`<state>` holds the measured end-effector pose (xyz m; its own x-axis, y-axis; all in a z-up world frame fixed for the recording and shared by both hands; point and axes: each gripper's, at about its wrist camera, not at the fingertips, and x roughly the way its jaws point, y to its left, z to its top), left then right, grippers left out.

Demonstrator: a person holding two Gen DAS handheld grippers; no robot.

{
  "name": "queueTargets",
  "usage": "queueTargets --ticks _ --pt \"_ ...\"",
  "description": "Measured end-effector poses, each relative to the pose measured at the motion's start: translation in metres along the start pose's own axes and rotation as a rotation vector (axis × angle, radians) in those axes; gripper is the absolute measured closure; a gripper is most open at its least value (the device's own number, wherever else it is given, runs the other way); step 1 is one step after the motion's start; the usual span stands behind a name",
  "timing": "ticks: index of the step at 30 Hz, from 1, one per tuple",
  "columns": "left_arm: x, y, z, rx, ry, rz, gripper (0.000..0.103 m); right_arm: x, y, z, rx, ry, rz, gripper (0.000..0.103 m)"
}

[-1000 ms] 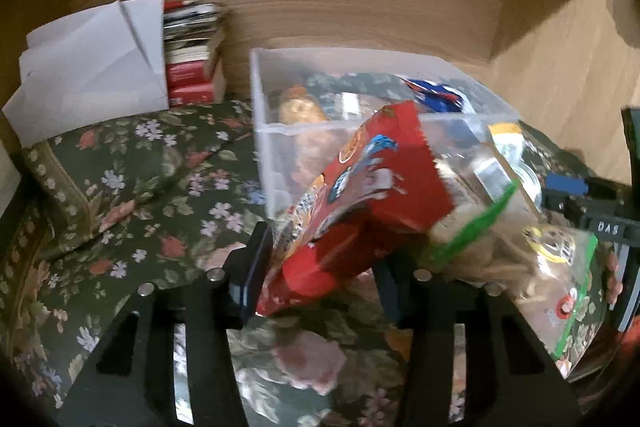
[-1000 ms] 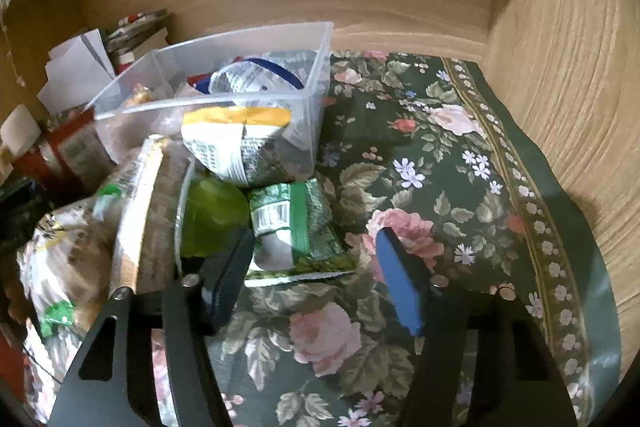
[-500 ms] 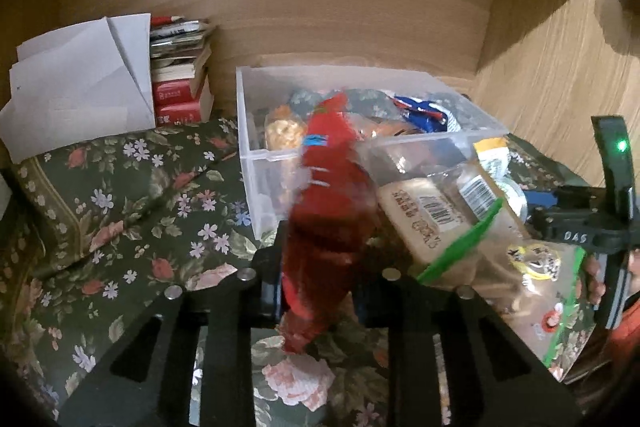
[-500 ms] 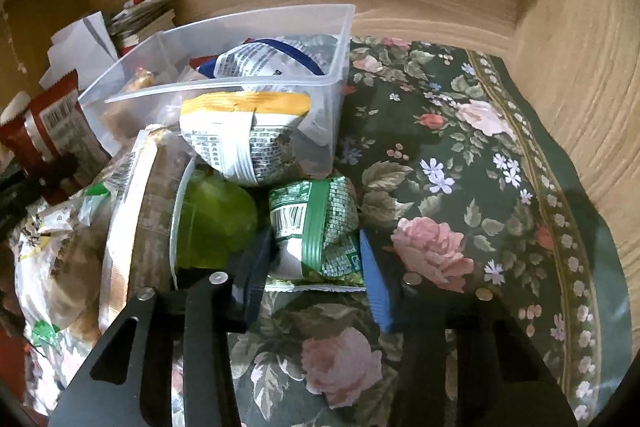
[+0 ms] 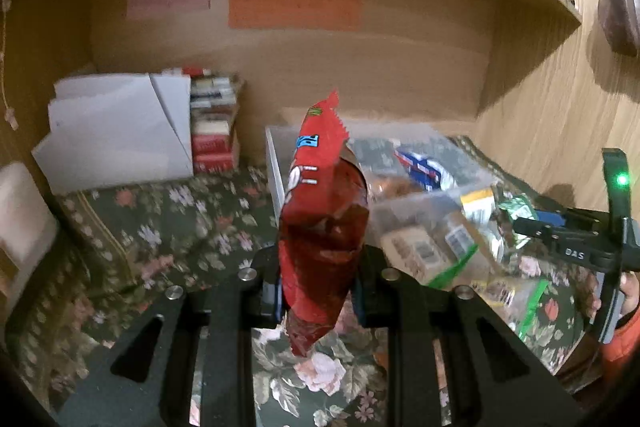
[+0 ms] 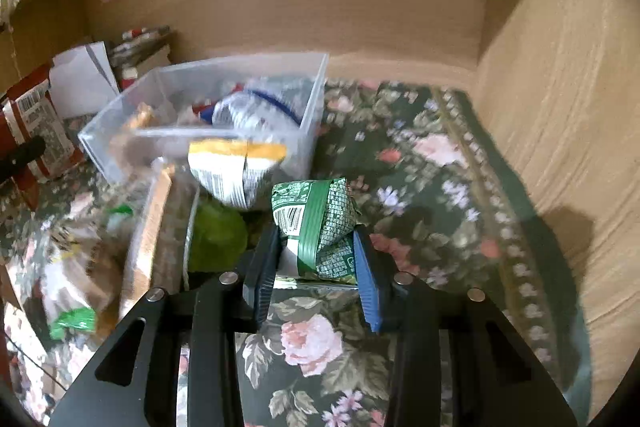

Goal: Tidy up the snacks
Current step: 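Grasp the red chip bag with left tool while right grasps the green-white packet, then lift both snacks and release them into the clear box with both tools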

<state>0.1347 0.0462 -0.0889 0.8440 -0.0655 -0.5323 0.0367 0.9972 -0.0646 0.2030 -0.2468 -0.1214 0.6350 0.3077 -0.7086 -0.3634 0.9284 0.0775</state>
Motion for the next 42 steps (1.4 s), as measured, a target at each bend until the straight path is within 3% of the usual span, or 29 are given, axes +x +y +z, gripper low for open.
queueTargets --ticks 11,19,32,42 --pt "-0.005 -0.008 0.044 0.006 -0.076 -0.02 0.078 -0.041 0.009 0.043 -0.027 -0.17 0.038 0.07" --pt "0.019 -0.02 0.065 0.026 -0.073 -0.031 0.078 -0.036 0.031 0.068 -0.066 -0.219 0.091 0.069" --pt "0.089 -0.029 0.072 0.056 0.041 -0.02 0.078 0.031 0.058 0.099 -0.097 -0.112 0.169 0.069" --pt "0.125 -0.026 0.071 0.053 0.105 -0.019 0.075 0.065 0.066 0.101 -0.116 -0.013 0.202 0.067"
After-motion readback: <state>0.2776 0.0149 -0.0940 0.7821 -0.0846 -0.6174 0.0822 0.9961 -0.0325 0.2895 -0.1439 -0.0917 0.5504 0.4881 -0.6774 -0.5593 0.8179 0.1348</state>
